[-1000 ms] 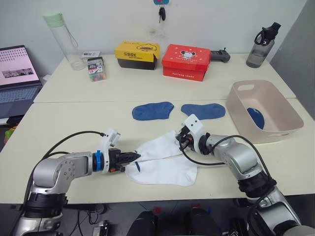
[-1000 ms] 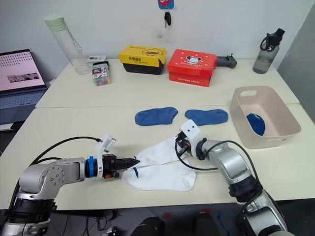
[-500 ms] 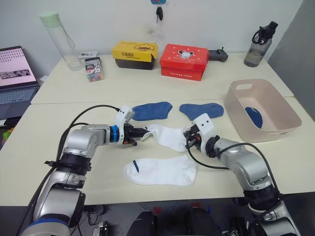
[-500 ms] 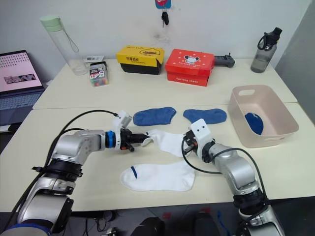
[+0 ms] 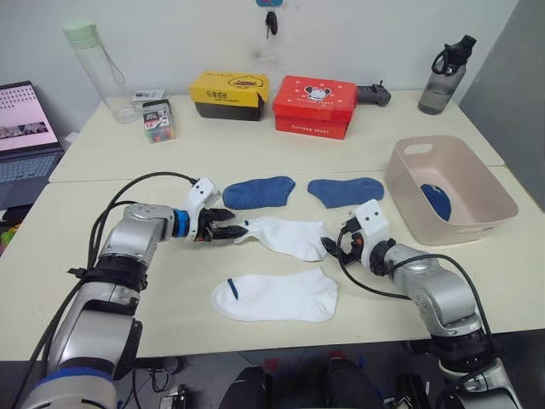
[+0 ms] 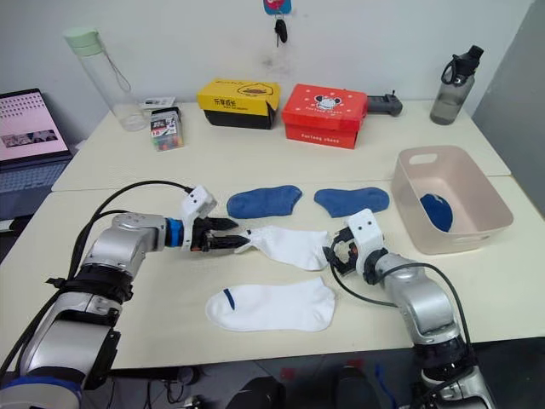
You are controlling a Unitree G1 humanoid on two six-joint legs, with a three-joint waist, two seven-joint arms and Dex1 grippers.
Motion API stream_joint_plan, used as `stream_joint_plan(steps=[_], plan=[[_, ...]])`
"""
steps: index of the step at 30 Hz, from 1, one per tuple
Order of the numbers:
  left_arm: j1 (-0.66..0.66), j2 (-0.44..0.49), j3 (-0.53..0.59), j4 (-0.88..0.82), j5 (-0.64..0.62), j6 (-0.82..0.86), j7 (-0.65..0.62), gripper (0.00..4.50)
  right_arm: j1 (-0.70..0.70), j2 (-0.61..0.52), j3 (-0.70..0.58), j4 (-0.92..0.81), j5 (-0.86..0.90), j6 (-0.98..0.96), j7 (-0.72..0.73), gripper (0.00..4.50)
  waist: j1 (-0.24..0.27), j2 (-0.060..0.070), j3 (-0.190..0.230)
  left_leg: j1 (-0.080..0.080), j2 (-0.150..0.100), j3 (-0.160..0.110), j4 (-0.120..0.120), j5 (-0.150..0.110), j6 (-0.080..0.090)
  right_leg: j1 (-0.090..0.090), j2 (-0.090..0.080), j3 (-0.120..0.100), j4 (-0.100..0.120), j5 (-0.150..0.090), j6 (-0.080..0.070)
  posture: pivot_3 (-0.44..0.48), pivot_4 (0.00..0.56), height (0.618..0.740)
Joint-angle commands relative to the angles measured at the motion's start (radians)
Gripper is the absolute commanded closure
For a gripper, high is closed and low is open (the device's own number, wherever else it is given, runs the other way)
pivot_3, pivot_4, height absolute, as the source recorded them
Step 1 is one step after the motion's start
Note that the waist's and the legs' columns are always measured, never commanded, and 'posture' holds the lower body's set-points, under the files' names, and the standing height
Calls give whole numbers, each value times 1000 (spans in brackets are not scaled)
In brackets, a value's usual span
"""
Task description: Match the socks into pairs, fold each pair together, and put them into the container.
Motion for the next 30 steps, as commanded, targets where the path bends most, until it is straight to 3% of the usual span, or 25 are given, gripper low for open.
stream_joint_plan(steps=[1, 5, 10, 12, 15, 24, 28, 30], plan=[[10, 8, 82, -56, -49, 54, 14, 60, -19, 14, -29, -50, 25, -17, 3, 0, -3, 0, 0, 0, 0, 0, 0, 0, 0, 0, 0, 0, 0, 0, 0, 0, 150, 726], [65, -16, 121, -155, -92, 220, 67, 60, -25, 35, -12, -12, 10, -16, -18, 0, -3, 0, 0, 0, 0, 0, 0, 0, 0, 0, 0, 0, 0, 0, 0, 0, 150, 726], [137, -53, 91, -226, -41, 221, 156, 60, -25, 36, 35, 56, -41, -26, -42, 0, 2, 0, 0, 0, 0, -1, 1, 0, 0, 0, 0, 0, 0, 0, 0, 0, 150, 726], [145, -78, 85, -223, -31, 200, 177, 0, -27, 43, 41, 75, -50, -35, -46, 366, 3, 0, 0, 0, 0, 0, 1, 0, 0, 1, 0, 0, 0, 0, 0, 0, 150, 726], [163, -111, 71, -224, -16, 159, 185, 574, -32, 44, 59, 78, -56, -44, -29, 1215, 7, 0, -1, 0, -1, 0, 1, 0, 0, 1, -1, 0, 0, 0, 0, 0, 150, 726], [199, -115, 108, -291, -62, 187, 146, 3225, -14, 42, 69, 28, -38, -34, -6, 4340, 9, 0, -1, 0, -1, 0, 1, 0, 0, 1, -1, 0, 0, 0, 0, 0, 150, 726], [187, -127, 159, -343, -123, 217, 151, 4451, -11, 42, 43, -10, -13, -29, 11, 4500, 9, 0, -1, 0, -1, 0, 1, 0, 0, 1, -1, 0, 0, 0, 0, 0, 150, 726], [177, -118, 194, -372, -160, 252, 152, 4451, -16, 41, 18, -44, 18, -5, 24, 4500, 8, 0, -1, 0, -1, 0, 1, 0, 0, 1, -1, 0, 0, 0, 0, 0, 150, 726]])
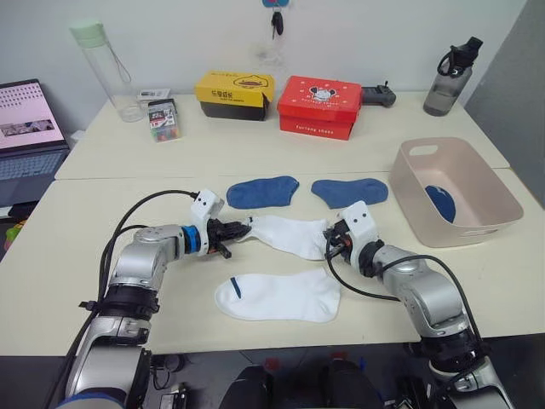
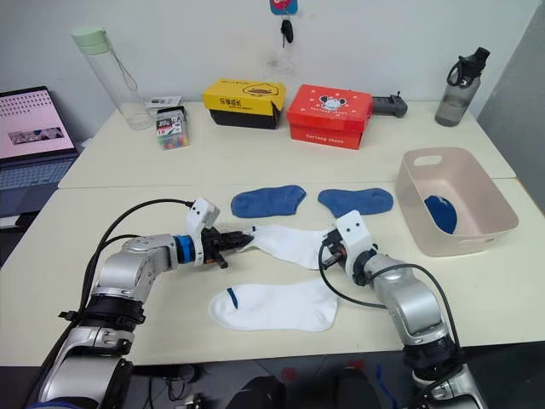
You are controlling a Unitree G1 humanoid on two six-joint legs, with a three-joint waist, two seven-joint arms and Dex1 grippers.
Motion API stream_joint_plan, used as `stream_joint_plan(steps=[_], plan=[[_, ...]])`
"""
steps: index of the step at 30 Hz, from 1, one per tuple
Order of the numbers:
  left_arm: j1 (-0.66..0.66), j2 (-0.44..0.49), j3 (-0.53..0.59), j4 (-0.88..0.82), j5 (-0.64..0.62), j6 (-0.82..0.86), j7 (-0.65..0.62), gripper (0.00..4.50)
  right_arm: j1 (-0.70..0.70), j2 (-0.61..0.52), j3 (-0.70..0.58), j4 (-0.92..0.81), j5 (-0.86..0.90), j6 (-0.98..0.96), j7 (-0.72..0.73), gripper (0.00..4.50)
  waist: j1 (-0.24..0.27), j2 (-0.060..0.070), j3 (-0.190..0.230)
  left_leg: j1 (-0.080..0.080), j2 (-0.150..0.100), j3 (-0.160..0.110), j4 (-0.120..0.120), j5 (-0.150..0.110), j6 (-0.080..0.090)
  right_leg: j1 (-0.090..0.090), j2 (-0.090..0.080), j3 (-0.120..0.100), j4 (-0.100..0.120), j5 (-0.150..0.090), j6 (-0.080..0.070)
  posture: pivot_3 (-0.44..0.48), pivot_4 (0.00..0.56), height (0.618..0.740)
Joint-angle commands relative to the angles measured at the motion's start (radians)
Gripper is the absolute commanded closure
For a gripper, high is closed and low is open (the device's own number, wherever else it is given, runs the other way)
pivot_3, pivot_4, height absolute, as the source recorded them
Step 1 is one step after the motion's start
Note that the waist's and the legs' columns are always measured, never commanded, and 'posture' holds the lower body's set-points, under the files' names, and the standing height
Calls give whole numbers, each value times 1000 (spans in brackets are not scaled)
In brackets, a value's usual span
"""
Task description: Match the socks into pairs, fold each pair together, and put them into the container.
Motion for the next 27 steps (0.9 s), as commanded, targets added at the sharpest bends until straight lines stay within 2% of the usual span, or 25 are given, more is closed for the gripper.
stream_joint_plan(steps=[1, 8, 13, 16, 19, 22, 27], plan=[[-24, 22, 81, -92, -81, 50, -3, 4451, -14, -1, -62, -99, 65, 35, 26, 4500, -2, 0, 0, 0, 0, 0, 0, 0, 0, 0, 0, 0, 0, 0, 0, 0, 150, 726], [23, 156, 173, -333, -258, 292, -44, 4451, -26, -25, -212, -305, 268, 277, 68, 4500, -7, 0, 0, 0, 1, 0, -1, 0, 0, 0, 0, 0, 0, 0, 0, 0, 150, 726], [164, 272, 230, -551, -406, 464, -71, 4451, -29, -31, -357, -432, 458, 508, 92, 4500, -8, 0, 0, 1, 1, 0, -2, 0, 0, 1, 1, 0, -1, 0, 0, 0, 150, 726], [266, 289, 277, -649, -461, 499, -41, 4451, -14, -48, -409, -483, 548, 618, 109, 4500, -4, 1, 0, 1, 1, 0, -3, 0, 0, 1, 1, 1, -2, 0, 0, 0, 150, 726], [399, 268, 285, -723, -446, 468, 8, 4451, 35, -66, -363, -498, 533, 629, 69, 4500, 1, 1, 1, 3, 1, 0, -4, 0, 0, 3, 1, 1, -4, 0, 0, 0, 150, 726], [537, 268, 223, -757, -344, 335, 15, 4451, 77, -110, -247, -492, 468, 576, 18, 4500, 9, 1, 0, 6, 1, 1, -6, 0, 0, 6, 1, 1, -6, 0, 0, 0, 150, 726], [596, 215, 204, -744, -308, 248, 70, 4451, 119, -150, -158, -470, 427, 506, 3, 4500, 19, 1, 0, 15, 2, 2, -14, 0, 0, 11, 0, 3, -11, 0, -1, 0, 150, 726]])
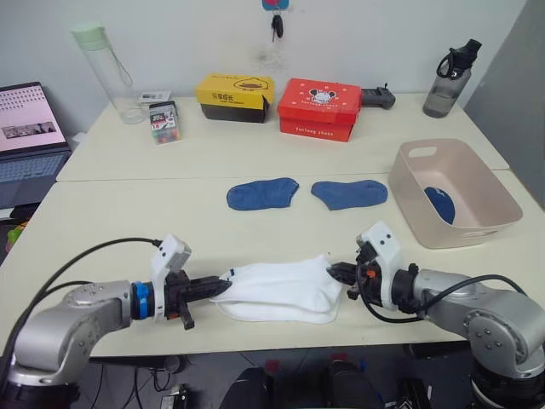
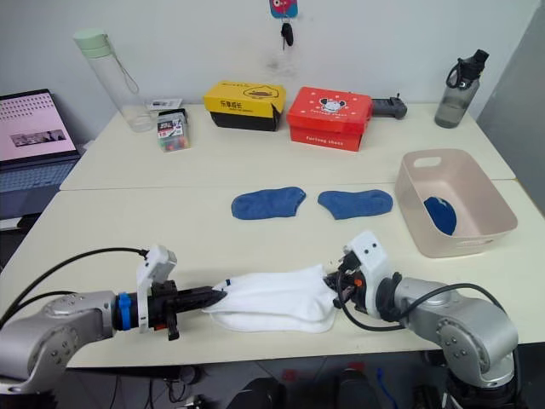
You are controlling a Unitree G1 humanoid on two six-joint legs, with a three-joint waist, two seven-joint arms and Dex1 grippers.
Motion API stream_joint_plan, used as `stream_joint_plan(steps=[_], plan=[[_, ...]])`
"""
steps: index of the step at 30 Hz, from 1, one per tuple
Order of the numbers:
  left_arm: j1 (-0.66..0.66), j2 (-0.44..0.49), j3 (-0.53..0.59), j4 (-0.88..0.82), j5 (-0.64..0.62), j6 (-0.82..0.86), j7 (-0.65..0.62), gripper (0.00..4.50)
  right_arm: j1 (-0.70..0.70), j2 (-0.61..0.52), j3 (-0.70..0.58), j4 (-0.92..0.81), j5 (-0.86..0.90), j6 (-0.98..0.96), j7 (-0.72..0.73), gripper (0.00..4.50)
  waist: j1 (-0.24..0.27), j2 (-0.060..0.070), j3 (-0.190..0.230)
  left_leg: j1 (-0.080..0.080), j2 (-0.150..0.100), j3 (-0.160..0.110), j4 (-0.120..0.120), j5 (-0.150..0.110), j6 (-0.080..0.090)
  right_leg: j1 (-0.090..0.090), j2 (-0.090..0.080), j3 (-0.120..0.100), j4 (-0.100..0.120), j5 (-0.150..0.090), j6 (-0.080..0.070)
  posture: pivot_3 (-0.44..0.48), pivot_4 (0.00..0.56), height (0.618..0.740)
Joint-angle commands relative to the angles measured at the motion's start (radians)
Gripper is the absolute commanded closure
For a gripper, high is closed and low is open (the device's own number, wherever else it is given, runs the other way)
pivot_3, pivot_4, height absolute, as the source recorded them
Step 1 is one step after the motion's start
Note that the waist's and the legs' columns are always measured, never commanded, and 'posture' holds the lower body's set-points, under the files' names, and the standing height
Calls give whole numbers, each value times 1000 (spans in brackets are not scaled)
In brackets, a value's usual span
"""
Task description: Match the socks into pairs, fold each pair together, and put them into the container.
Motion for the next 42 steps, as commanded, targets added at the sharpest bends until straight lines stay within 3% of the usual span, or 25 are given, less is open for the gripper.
stream_joint_plan(steps=[1, 7, 16, 27, 30, 32, 35, 42], plan=[[23, -16, 0, -20, 15, -53, 28, 4451, 19, -23, 43, -1, -32, -68, -15, 4500, 1, 0, 0, 0, 0, 0, 0, 0, 0, 1, 0, 0, -2, 0, 0, 0, 150, 726], [87, -6, -40, -55, 33, -96, 26, 4451, 38, -49, 75, 16, -61, -113, -24, 4500, -1, 0, 0, 1, 0, 0, -1, 0, 0, 1, 0, 0, -3, 0, 0, 0, 150, 726], [93, 33, 16, -115, -47, -63, 17, 4451, 44, -43, -9, -50, 16, -56, -17, 4500, -1, 0, 0, 1, 1, 0, -1, 0, 0, 2, 0, 0, -4, 0, 0, 0, 150, 726], [94, -27, -117, -36, 108, -186, 101, 4451, 39, -70, 91, -6, -33, -81, -51, 4500, -1, 0, 0, 2, 0, 0, -2, 0, 0, 3, 0, 0, -4, 0, 0, 0, 150, 726], [102, -32, -125, -46, 89, -171, 94, 4451, 30, -71, 115, -2, -43, -81, -56, 4500, -1, 0, 0, 2, 0, 0, -2, 0, 0, 3, 0, 0, -4, 0, 0, 0, 150, 726], [113, -21, -126, -50, 88, -161, 91, 4500, 27, -62, 114, -3, -47, -89, -61, 4020, -1, 0, 0, 2, 0, 0, -2, 0, 0, 3, 0, 0, -4, 0, 0, 0, 150, 726], [118, -25, -99, -49, 83, -181, 93, 3804, 27, -68, 104, -10, -55, -110, -60, 3140, -1, 0, 0, 2, 0, 0, -2, 0, 0, 3, 0, 0, -4, 0, 0, 0, 150, 726], [95, 91, 24, -53, 47, -226, -21, 1564, -7, -142, 52, -88, -38, -144, -24, 621, 0, 0, 0, 2, 1, -1, -2, 0, 0, 3, 0, -1, -5, 0, 0, 0, 150, 726]])
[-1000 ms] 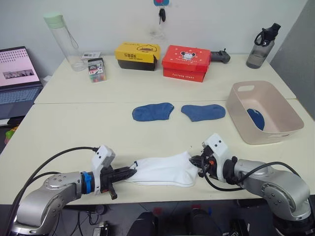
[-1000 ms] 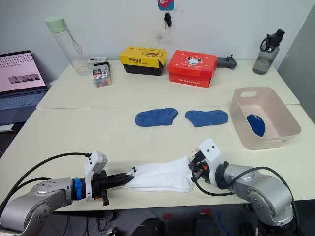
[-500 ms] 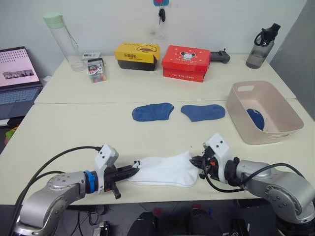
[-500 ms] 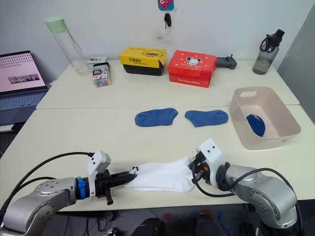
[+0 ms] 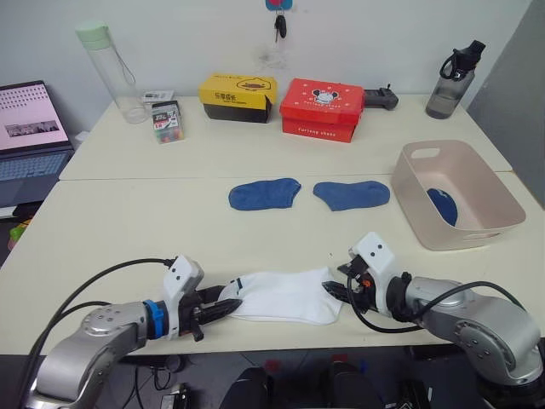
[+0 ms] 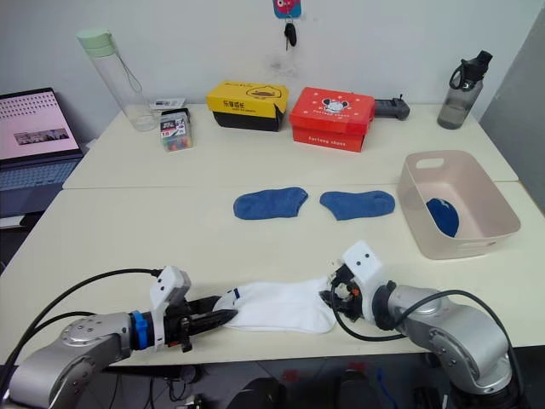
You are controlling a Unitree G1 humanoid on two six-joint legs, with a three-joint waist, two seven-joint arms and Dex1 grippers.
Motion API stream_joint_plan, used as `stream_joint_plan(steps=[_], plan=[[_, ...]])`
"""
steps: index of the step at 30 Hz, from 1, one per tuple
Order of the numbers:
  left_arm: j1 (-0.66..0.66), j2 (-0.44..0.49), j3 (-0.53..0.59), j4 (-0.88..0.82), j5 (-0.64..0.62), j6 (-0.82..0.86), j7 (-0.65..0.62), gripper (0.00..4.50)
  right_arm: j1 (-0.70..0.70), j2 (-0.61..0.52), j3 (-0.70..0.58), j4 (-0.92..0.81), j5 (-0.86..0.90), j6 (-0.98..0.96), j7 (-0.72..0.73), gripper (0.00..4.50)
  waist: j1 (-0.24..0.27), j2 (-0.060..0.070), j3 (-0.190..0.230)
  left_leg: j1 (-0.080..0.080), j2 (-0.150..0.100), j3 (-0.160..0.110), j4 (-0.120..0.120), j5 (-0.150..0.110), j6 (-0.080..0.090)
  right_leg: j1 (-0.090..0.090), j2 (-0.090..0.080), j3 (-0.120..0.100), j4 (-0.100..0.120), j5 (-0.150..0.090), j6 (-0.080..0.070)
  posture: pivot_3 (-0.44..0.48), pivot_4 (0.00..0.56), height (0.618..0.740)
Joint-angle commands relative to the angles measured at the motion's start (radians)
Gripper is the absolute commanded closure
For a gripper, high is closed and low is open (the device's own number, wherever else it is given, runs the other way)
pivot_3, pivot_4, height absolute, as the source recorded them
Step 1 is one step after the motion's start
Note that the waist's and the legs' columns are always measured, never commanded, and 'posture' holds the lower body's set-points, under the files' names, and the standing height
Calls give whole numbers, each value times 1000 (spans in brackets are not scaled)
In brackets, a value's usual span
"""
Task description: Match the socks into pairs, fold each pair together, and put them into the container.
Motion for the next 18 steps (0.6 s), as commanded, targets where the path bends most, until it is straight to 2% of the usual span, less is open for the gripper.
stream_joint_plan(steps=[1, 2, 6, 7, 10, 11, 12, 14, 18], plan=[[-43, 85, 78, -16, -27, -19, -76, 1270, -34, -24, -40, -86, 19, -53, 32, 279, 0, 0, 0, 0, 0, 0, 0, 0, 0, 0, 0, 0, 0, 0, 0, 0, 150, 726], [-64, 106, 91, -11, -45, -11, -100, 1227, -43, -21, -44, -99, 31, -71, 44, 20, 0, 0, 0, 0, 0, -1, 0, 0, 0, 0, 0, -1, 0, 0, 0, 0, 150, 726], [-181, 124, 95, 7, -133, 36, -148, 1227, -56, -18, -17, -104, 25, -168, 81, 20, 1, 0, 0, 0, 0, -1, 0, 0, 0, 2, 0, -1, -1, 0, 0, 0, 150, 726], [-204, 127, 57, 8, -117, 21, -168, 1416, -50, -27, 3, -91, 12, -192, 91, 219, 1, 0, 0, 0, 0, -1, 0, 0, 0, 2, 0, -2, -1, 0, 0, 0, 150, 726], [-250, 134, -74, 29, -48, -21, -235, 2107, -26, -48, 74, -50, -16, -252, 130, 964, -1, 0, 0, 1, 0, -1, 0, 0, 0, 3, 0, -1, -2, 0, 0, 0, 150, 726], [-260, 140, -118, 45, -14, -51, -265, 2465, -20, -56, 100, -36, -29, -272, 142, 1377, -1, 0, 0, 1, 0, -1, 0, 0, 0, 3, 0, -2, -2, 0, 0, 0, 150, 726], [-271, 141, -156, 66, 20, -78, -282, 2602, -14, -59, 124, -22, -40, -289, 150, 1553, -1, 0, 0, 1, 0, -1, 0, 0, 0, 3, 0, -2, -2, 0, 0, 0, 150, 726], [-311, 105, -240, 160, 109, -148, -280, 3311, 5, -56, 185, 28, -70, -340, 175, 2407, -1, 0, 0, 1, 0, -1, -1, 0, 0, 3, 0, -2, -2, 0, 0, 0, 150, 726], [-363, 65, -287, 242, 141, -149, -279, 4497, 36, -71, 265, 98, -123, -410, 218, 3790, -1, 0, 1, 1, 0, -2, 0, 0, 0, 4, 0, -2, -2, 0, 0, 0, 150, 726]])
